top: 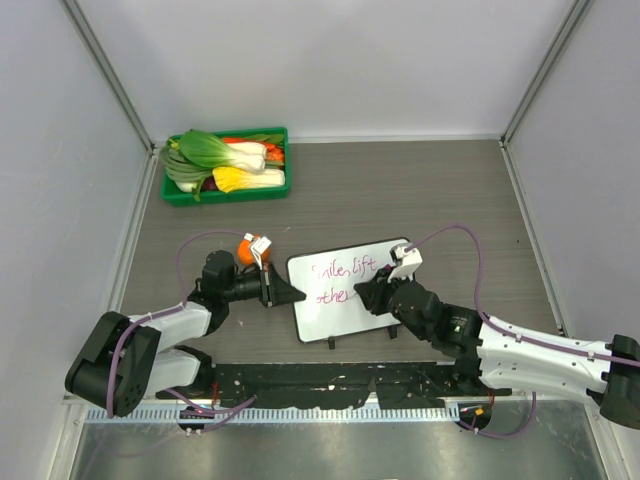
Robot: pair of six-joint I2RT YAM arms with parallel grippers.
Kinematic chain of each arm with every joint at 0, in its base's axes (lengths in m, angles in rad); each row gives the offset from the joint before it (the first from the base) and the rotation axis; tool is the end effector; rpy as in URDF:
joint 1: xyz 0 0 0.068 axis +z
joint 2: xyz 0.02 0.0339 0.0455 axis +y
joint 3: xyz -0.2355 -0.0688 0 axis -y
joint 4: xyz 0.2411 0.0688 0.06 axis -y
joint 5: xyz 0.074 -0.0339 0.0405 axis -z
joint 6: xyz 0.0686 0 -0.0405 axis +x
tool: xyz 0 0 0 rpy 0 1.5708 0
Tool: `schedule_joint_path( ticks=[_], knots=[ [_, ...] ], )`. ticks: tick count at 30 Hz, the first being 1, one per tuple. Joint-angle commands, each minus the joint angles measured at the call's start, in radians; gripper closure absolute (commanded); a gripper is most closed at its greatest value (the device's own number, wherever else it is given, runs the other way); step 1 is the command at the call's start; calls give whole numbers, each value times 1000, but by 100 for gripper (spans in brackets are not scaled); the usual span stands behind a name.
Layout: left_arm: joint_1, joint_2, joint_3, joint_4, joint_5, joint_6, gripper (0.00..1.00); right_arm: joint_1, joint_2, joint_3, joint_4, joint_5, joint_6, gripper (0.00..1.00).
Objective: Write a sentence on the whiteboard
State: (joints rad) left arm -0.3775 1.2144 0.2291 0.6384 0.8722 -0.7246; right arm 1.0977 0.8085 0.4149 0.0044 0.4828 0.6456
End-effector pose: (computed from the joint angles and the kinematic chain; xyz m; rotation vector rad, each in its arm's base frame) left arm 0.1964 -0.1344 0.1263 0.3000 2.0902 -1.5343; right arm 0.1321 0.1882 0.1956 -0.1233 1.9728 0.6921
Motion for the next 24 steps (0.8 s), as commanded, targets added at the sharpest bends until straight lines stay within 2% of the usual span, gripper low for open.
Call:
schedule_joint_path(
  ticks=[1,24],
  knots=[
    [5,10,-5,-46,-121,82,100,-4,-8,-28,-60,19,2,99],
    [3,-3,-8,-51,-121,82,100,-4,8,53,-11,117,-69,99]
  ],
)
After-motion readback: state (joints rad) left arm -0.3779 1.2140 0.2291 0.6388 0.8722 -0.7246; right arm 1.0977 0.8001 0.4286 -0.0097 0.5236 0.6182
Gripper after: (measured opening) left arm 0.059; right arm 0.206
